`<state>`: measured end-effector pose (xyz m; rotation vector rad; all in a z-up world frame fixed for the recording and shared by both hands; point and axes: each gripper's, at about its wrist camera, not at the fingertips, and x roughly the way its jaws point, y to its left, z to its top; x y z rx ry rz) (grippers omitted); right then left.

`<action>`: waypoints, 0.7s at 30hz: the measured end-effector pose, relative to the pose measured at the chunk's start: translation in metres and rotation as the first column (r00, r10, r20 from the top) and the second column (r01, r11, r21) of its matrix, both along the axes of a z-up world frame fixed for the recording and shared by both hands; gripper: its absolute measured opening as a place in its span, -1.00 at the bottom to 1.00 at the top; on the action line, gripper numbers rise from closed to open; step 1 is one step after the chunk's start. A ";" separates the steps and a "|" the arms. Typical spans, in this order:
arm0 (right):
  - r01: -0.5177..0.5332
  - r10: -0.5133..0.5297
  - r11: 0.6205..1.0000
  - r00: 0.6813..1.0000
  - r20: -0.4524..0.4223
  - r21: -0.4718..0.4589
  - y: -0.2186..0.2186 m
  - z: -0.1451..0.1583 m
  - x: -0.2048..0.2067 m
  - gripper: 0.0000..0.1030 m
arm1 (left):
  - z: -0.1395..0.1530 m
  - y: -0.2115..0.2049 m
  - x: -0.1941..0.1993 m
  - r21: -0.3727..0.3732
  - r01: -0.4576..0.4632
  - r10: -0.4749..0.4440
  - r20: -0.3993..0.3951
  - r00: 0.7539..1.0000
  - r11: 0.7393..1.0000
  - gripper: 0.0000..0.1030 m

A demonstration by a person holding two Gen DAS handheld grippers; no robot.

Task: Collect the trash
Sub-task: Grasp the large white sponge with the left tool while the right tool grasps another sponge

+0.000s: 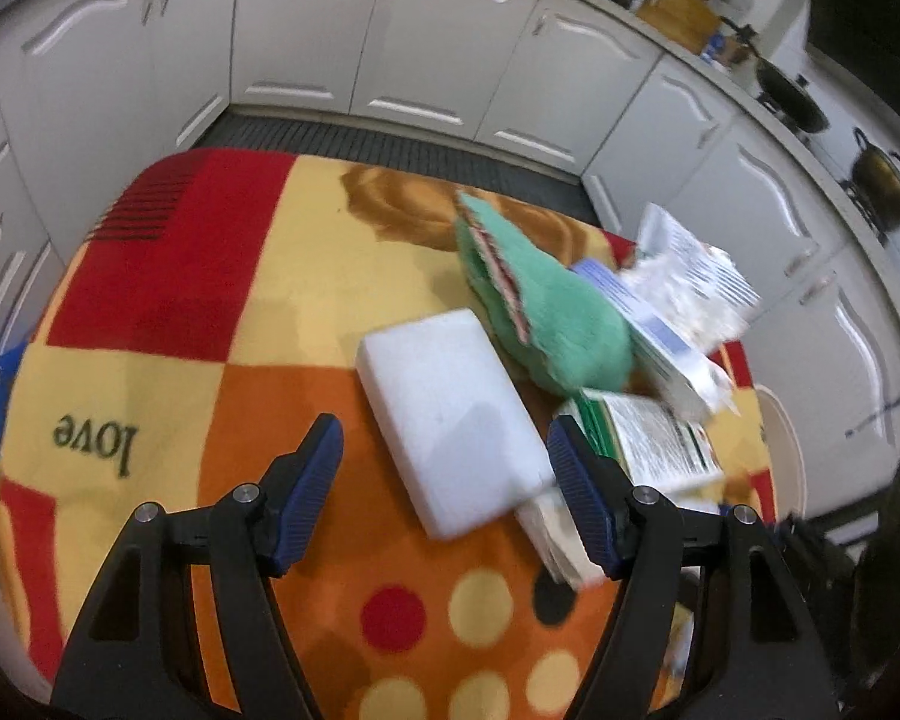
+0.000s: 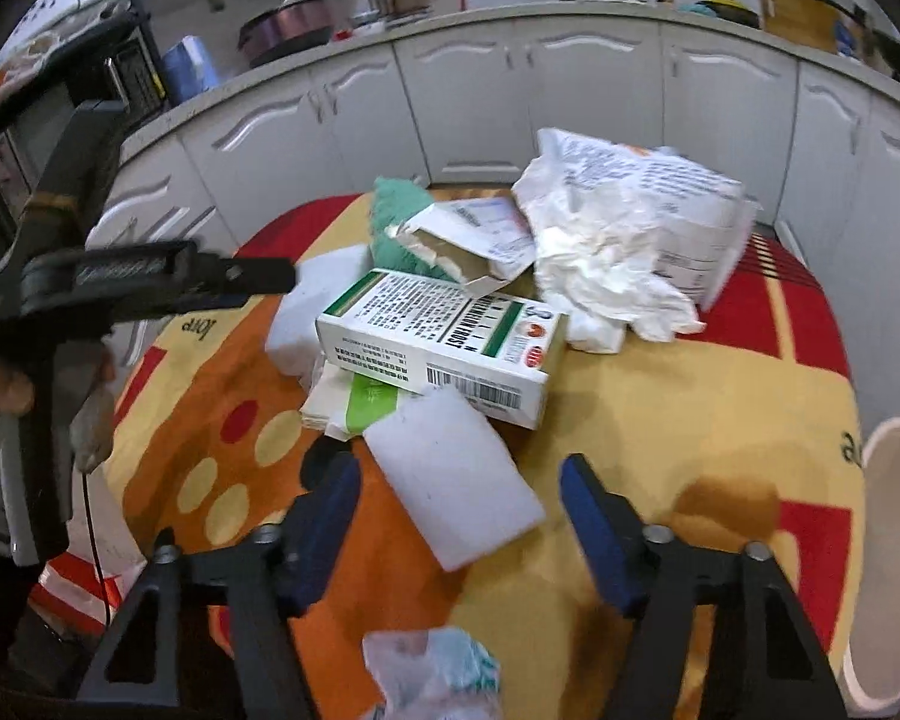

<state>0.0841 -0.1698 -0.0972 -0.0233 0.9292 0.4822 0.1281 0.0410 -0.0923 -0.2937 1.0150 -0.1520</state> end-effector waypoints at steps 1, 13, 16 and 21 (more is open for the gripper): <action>-0.003 0.003 1.000 1.000 -0.002 -0.007 0.002 -0.003 0.001 0.04 | -0.003 -0.001 0.005 -0.005 -0.004 0.003 -0.004 1.000 1.000 0.36; 0.000 -0.001 0.999 1.000 0.022 0.036 0.005 -0.001 0.002 -0.18 | -0.031 -0.011 0.029 0.035 -0.019 0.020 -0.042 0.999 0.999 0.26; 0.000 -0.003 0.998 0.999 0.038 0.063 0.002 0.008 -0.003 -0.18 | -0.020 -0.003 0.021 0.030 -0.008 0.009 -0.021 1.000 1.000 0.23; 0.013 -0.020 0.993 0.998 0.062 0.114 -0.006 0.023 -0.013 -0.19 | 0.007 0.009 0.000 0.043 -0.004 0.003 0.025 1.000 0.999 0.22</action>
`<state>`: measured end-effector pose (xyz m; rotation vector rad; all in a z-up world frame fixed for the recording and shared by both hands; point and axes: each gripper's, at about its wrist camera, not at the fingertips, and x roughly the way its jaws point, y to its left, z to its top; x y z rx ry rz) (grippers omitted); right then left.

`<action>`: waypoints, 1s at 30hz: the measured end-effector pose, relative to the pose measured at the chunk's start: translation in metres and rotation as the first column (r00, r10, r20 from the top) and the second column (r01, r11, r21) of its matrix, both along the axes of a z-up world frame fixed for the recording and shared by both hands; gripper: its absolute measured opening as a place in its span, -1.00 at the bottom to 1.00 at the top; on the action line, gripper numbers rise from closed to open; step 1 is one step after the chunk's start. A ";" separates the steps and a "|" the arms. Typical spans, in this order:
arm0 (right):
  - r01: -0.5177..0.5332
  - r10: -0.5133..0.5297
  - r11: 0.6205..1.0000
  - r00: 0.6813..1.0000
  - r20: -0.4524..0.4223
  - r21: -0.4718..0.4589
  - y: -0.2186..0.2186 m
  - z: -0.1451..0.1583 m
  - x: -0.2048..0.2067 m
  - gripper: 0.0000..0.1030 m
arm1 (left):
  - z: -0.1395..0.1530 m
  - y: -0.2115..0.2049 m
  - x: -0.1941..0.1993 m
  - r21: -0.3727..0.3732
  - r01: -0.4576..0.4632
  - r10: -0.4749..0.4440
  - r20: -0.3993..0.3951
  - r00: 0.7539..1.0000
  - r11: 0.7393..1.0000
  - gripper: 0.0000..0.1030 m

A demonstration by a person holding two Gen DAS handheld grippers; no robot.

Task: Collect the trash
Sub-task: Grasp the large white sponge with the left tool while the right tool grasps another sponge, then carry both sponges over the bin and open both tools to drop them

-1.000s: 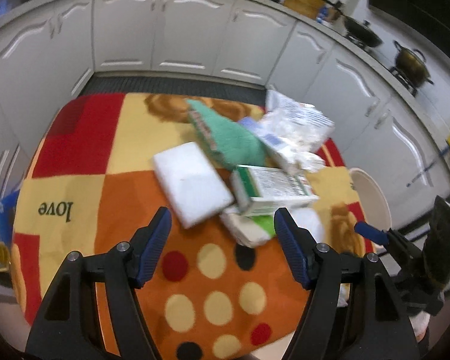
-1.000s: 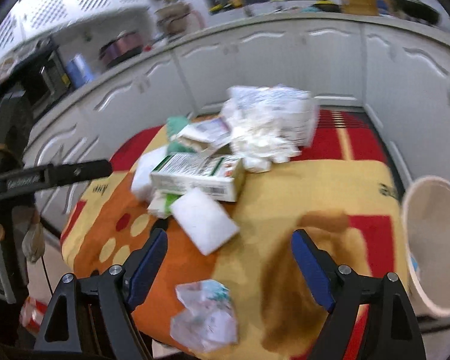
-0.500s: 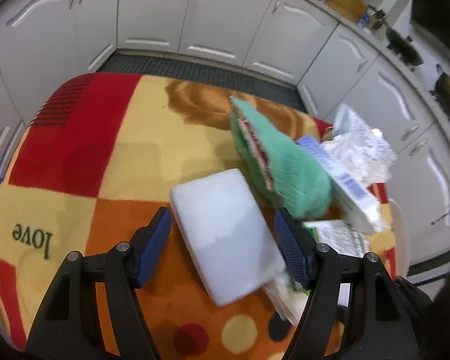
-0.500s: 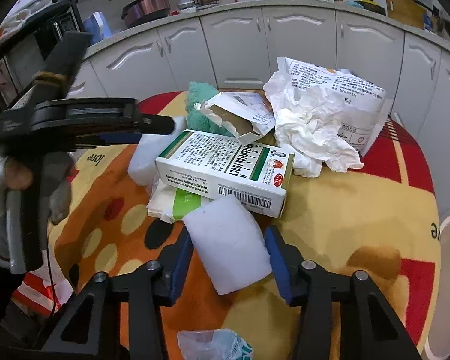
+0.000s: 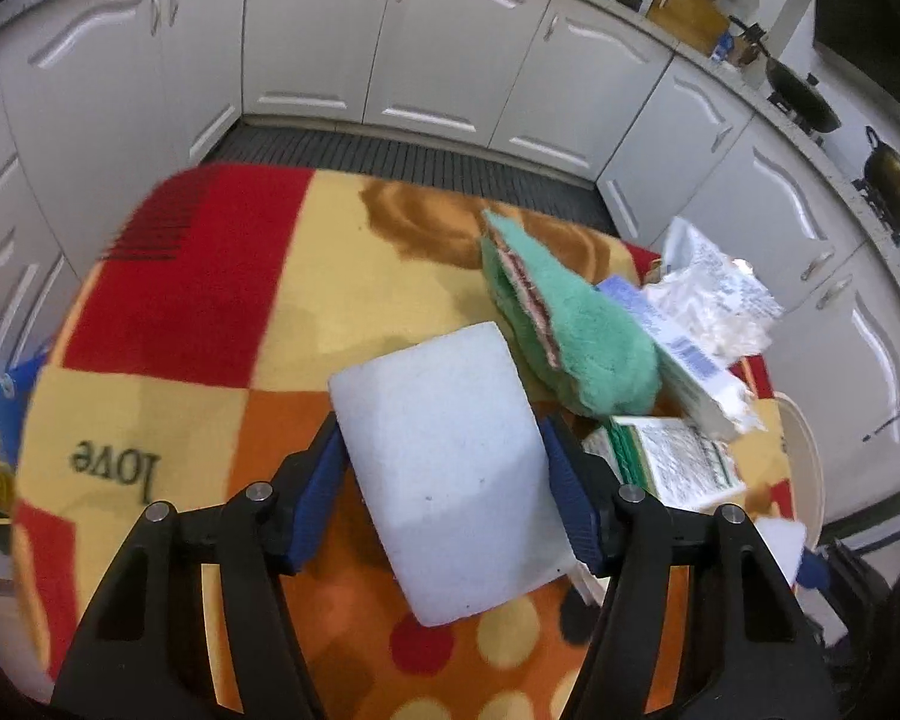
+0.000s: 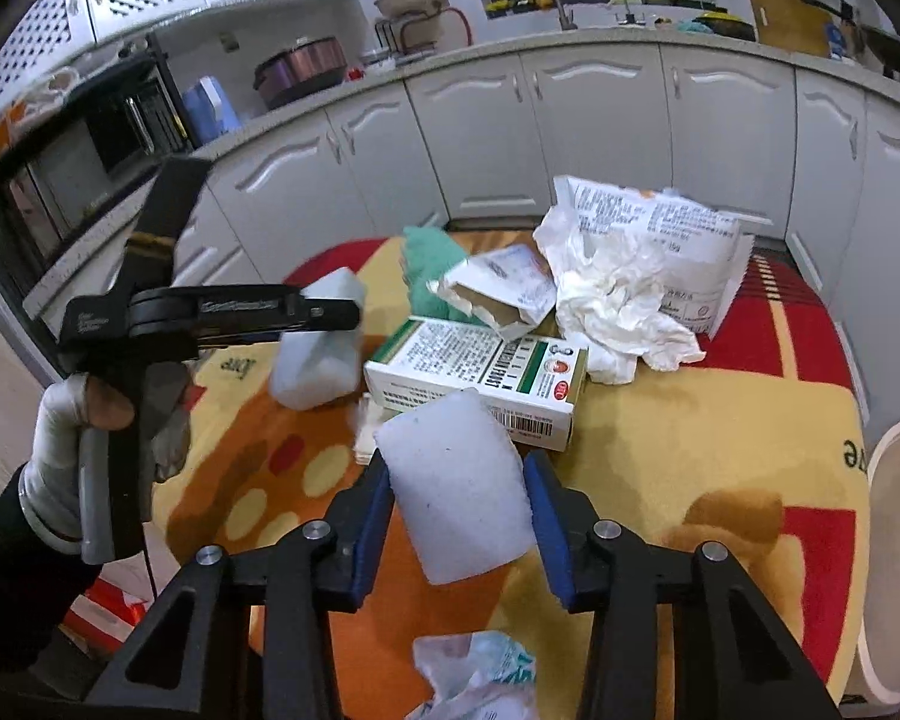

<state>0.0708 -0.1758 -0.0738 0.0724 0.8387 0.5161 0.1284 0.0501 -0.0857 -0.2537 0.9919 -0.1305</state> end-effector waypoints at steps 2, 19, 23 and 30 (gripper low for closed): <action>0.013 -0.013 1.000 1.000 0.002 0.013 -0.003 0.002 -0.002 -0.19 | 0.011 0.001 -0.011 -0.007 0.013 -0.013 0.018 1.000 1.000 0.22; 0.145 -0.149 0.988 0.986 0.073 0.060 -0.049 0.036 -0.037 -0.18 | 0.063 -0.083 -0.062 0.028 0.212 -0.213 0.132 0.968 0.977 0.22; 0.184 -0.189 0.981 0.979 0.080 0.066 -0.067 0.040 -0.044 -0.18 | 0.066 -0.103 -0.063 0.054 0.242 -0.247 0.140 0.959 0.969 0.22; 0.253 -0.260 0.965 0.960 0.100 0.071 -0.098 0.048 -0.053 -0.18 | 0.077 -0.128 -0.068 0.086 0.279 -0.290 0.160 0.944 0.956 0.22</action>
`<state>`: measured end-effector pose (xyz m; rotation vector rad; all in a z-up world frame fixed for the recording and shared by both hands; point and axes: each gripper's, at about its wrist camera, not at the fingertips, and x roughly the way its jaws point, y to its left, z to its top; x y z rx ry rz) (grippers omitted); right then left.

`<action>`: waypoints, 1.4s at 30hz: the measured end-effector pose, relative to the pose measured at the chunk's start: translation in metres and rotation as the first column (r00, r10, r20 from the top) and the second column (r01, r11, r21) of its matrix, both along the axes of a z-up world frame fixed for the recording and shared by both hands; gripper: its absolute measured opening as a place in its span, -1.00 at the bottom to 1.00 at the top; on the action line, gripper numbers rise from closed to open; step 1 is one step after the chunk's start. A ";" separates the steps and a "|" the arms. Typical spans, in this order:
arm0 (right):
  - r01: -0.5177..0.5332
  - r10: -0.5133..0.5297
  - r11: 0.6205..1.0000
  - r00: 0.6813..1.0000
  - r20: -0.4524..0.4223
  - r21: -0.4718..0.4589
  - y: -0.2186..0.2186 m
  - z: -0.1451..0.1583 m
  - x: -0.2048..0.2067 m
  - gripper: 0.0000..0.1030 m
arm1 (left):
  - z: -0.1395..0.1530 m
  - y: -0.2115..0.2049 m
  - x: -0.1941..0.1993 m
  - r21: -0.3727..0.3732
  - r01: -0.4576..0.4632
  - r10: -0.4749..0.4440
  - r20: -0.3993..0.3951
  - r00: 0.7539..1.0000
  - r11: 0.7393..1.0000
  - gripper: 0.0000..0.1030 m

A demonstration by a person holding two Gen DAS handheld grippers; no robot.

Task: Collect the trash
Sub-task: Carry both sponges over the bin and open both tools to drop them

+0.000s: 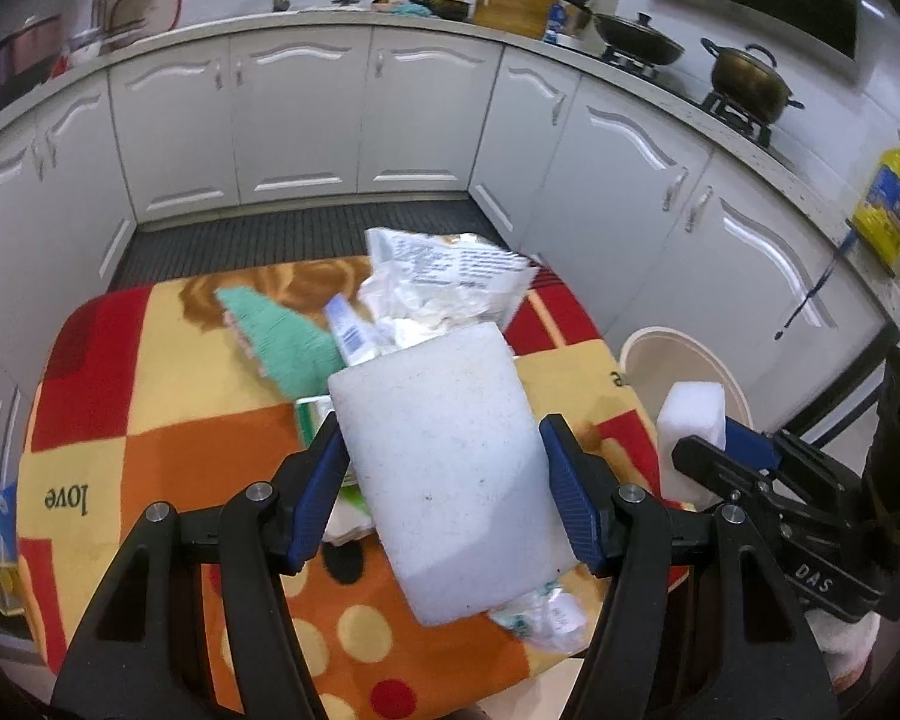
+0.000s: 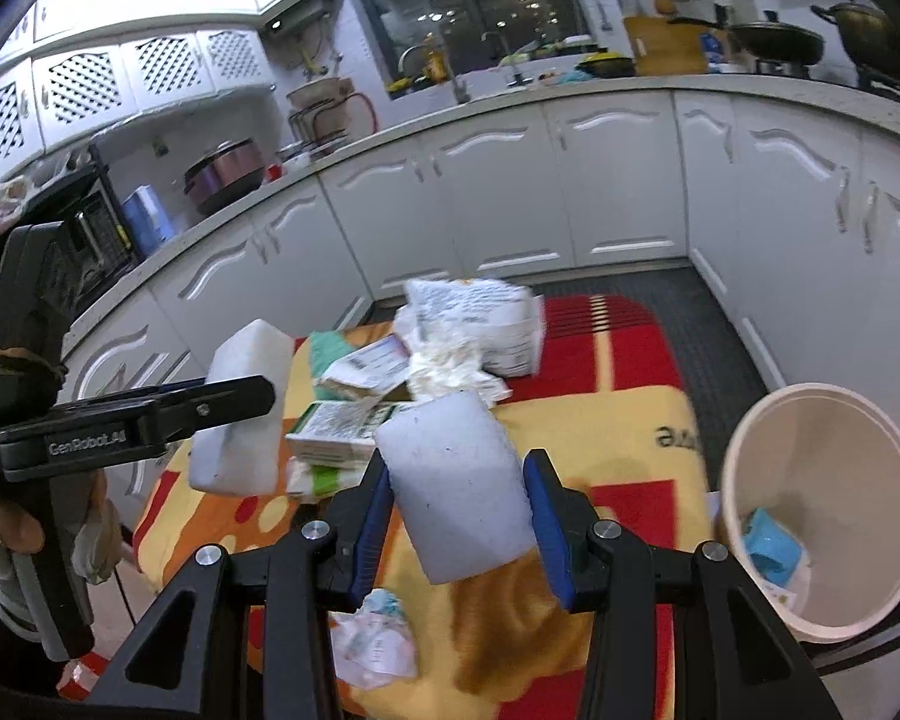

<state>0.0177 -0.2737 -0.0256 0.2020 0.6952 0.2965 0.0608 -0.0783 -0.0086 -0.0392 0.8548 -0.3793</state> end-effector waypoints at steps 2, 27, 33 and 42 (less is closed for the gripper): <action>0.022 -0.022 1.000 1.000 0.007 -0.002 -0.010 0.002 -0.002 -0.18 | 0.005 -0.011 -0.002 0.007 0.017 -0.017 0.012 1.000 1.000 0.22; 0.347 -0.348 0.937 0.937 -0.019 -0.023 -0.157 -0.003 -0.042 -0.17 | 0.016 -0.178 0.012 0.047 0.286 -0.285 -0.020 0.958 0.957 0.22; 0.403 -0.403 0.915 0.913 -0.062 -0.015 -0.185 -0.018 -0.048 -0.17 | -0.001 -0.222 0.022 0.029 0.325 -0.323 -0.068 0.944 0.945 0.22; 0.442 -0.443 0.896 0.891 -0.094 -0.039 -0.210 -0.037 -0.045 -0.17 | -0.017 -0.261 0.041 0.021 0.335 -0.331 -0.097 0.939 0.942 0.23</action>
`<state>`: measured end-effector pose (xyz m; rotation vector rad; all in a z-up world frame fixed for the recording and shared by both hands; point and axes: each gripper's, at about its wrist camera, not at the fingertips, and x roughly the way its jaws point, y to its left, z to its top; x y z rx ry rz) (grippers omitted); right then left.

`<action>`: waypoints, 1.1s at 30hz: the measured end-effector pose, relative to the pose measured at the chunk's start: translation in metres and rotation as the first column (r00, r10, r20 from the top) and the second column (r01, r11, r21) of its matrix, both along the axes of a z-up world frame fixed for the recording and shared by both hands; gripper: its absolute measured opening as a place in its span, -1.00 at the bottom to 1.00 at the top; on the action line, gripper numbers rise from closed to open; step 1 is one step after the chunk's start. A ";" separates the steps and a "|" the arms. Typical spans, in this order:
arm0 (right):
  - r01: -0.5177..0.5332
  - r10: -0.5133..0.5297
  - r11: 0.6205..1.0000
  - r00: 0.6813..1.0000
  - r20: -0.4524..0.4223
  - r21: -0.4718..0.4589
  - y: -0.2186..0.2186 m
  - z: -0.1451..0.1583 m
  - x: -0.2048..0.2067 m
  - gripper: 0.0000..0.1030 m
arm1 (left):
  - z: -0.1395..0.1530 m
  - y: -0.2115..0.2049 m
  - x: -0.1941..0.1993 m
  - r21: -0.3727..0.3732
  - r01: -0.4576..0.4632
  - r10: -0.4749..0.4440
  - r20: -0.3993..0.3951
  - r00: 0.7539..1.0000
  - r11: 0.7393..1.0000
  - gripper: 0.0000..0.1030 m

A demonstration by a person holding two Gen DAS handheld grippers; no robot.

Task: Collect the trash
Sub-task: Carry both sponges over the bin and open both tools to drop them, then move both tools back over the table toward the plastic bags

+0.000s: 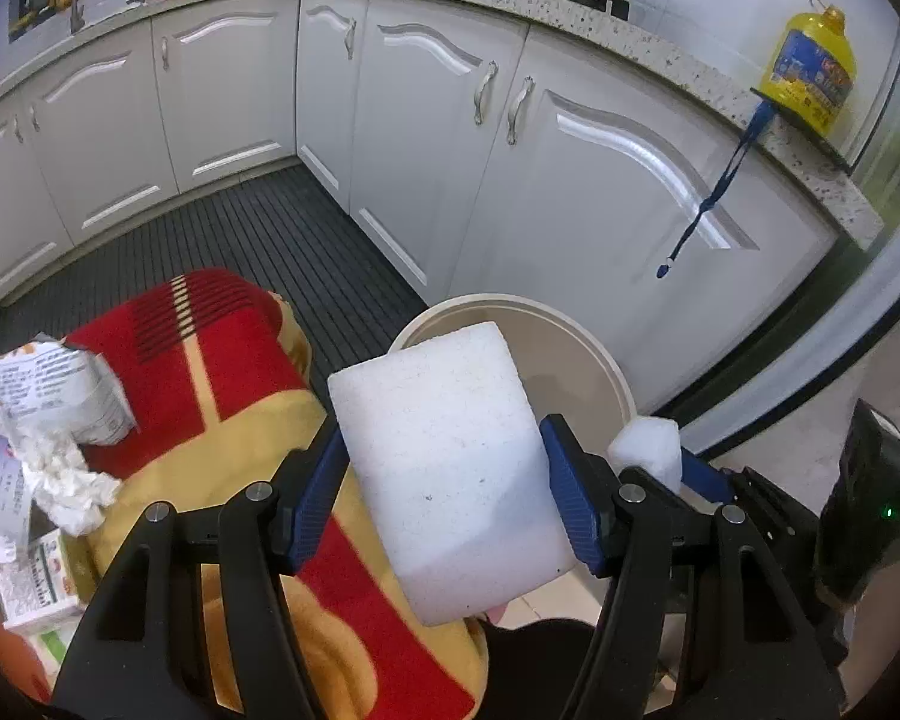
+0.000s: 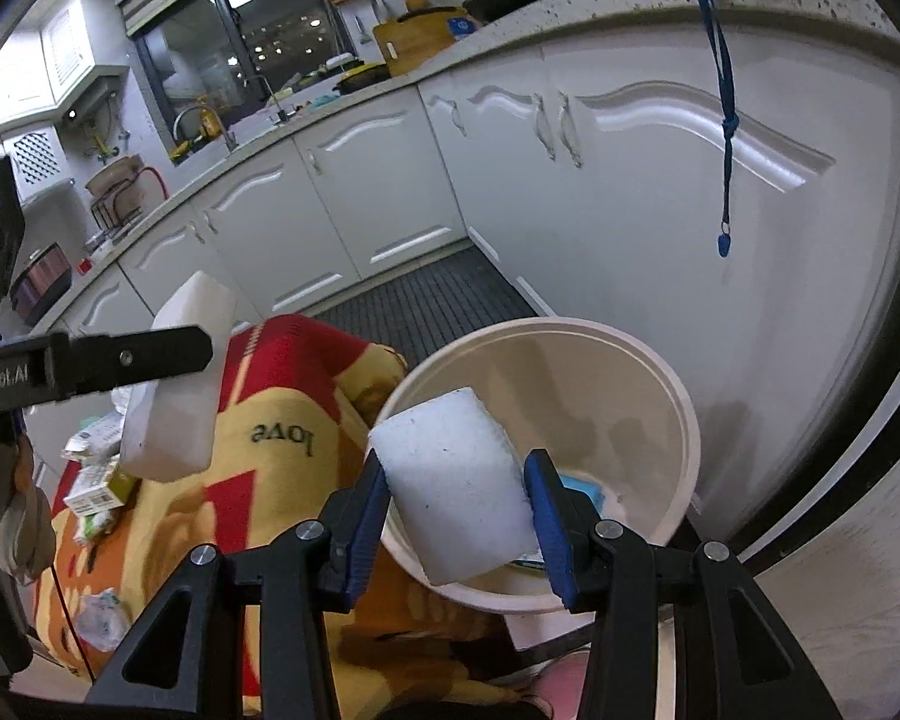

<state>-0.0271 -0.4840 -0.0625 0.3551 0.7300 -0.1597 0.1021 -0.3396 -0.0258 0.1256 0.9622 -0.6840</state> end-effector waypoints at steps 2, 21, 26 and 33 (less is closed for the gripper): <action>0.007 -0.008 1.000 1.000 -0.013 -0.008 -0.004 -0.005 0.004 -0.17 | -0.004 -0.009 0.002 0.008 0.003 -0.003 0.003 1.000 1.000 0.23; 0.095 -0.096 0.995 0.995 -0.031 -0.017 -0.020 -0.027 0.025 0.66 | -0.024 -0.025 0.026 -0.036 0.005 -0.006 -0.024 1.000 0.999 0.36; 0.083 -0.083 0.997 0.996 -0.040 -0.002 -0.018 -0.028 0.024 0.66 | -0.020 -0.025 0.023 -0.044 0.012 -0.013 -0.024 1.000 0.999 0.39; 0.063 -0.063 0.998 0.998 -0.021 -0.015 -0.006 -0.019 0.022 0.66 | -0.007 -0.014 0.010 -0.005 0.021 -0.021 0.035 0.999 1.000 0.39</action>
